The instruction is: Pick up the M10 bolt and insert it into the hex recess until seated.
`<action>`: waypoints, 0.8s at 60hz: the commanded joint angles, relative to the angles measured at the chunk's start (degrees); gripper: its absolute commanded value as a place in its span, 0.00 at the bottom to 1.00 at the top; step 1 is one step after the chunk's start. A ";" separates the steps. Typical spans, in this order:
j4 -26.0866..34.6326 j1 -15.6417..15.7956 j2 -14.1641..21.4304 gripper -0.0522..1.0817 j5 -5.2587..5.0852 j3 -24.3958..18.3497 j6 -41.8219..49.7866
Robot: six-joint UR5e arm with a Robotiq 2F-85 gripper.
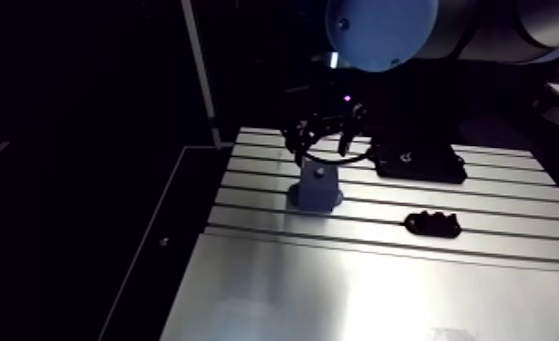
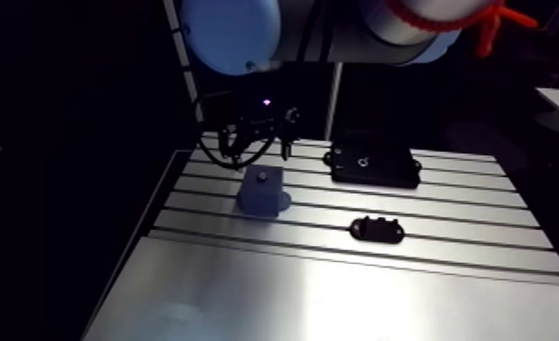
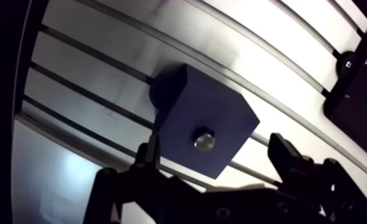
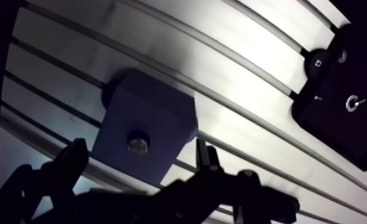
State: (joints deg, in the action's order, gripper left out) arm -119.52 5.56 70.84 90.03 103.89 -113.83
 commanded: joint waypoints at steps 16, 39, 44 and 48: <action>10.38 0.07 0.65 0.27 0.18 -4.27 25.67; 4.33 0.52 1.00 0.93 1.67 -0.46 27.85; 3.76 0.44 1.00 0.95 1.54 -0.16 27.66; 3.63 0.33 1.08 0.95 1.17 0.11 27.57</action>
State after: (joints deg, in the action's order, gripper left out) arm -114.31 6.02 71.85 91.30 102.93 -86.13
